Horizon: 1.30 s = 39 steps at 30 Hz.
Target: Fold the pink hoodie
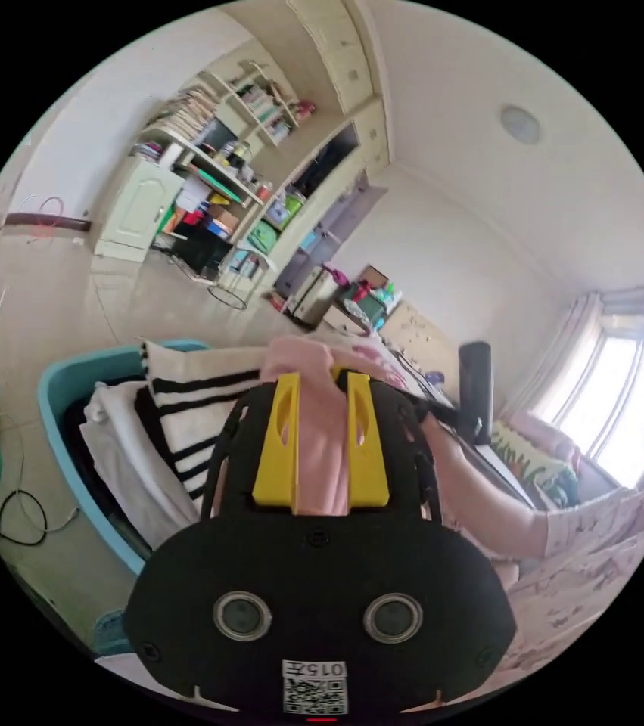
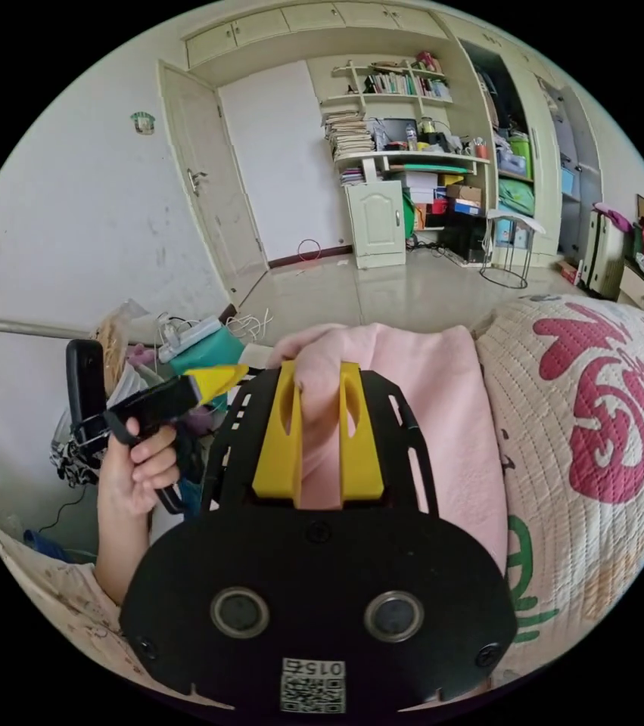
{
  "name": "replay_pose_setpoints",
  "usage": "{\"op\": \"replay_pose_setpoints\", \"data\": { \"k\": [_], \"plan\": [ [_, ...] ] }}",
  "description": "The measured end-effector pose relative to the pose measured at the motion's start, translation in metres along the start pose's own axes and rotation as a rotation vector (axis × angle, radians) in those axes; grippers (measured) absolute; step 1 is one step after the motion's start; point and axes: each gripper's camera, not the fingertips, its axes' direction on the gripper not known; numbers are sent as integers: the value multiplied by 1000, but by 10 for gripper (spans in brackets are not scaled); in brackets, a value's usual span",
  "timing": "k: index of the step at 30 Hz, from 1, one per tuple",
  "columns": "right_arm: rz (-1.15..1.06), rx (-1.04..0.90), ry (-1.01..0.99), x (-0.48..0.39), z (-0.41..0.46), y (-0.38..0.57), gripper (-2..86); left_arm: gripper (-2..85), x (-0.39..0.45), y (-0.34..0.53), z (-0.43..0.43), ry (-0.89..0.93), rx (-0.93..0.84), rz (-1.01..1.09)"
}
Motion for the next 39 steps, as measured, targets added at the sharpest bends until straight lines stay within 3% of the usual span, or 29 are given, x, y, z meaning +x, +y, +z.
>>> {"op": "replay_pose_setpoints", "data": {
  "k": [3,7,12,17,24,27,33,39],
  "plan": [
    [18,30,-66,9,-5,4,83,159,-16,-21,15,29,-50,-52],
    [28,77,-60,11,-15,12,81,138,-29,-32,27,63,-66,-99],
    [122,107,-190,26,-32,21,64,137,-43,-26,10,111,-31,-131],
    [132,82,-133,7,-35,15,51,137,-38,-23,0,88,-52,-111],
    [127,140,-89,-53,-58,9,48,160,19,-20,-11,-90,-106,75],
    [140,172,-77,-80,-77,4,48,91,12,-15,-10,-239,-111,18],
    [150,294,-5,-127,-166,2,46,42,37,3,-58,-209,-42,96],
    [111,448,167,-176,-330,-12,44,28,93,17,-137,-60,173,201]
  ]
}}
